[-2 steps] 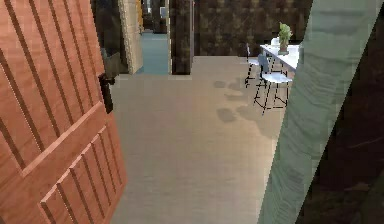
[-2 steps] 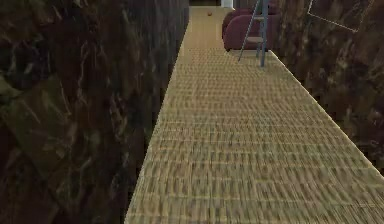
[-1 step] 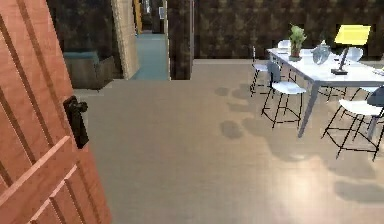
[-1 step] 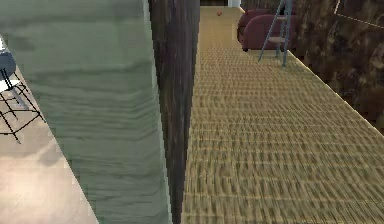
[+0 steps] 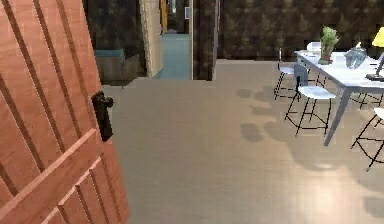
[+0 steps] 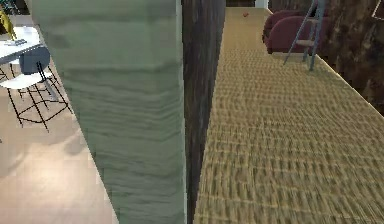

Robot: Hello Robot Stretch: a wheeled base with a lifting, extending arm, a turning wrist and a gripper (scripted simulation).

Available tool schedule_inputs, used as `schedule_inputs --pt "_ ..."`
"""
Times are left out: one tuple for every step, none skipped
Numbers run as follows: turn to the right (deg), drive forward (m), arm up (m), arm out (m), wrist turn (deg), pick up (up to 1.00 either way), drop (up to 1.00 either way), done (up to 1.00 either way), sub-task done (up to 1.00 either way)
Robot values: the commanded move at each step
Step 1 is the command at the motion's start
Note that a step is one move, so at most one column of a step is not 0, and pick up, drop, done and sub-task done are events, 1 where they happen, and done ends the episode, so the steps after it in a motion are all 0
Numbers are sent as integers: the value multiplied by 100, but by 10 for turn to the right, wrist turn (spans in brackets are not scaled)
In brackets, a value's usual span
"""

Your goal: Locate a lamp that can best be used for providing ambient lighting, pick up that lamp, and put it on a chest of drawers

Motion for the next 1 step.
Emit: schedule_inputs --pt "0 100 0 0 0 0 0 0 0"
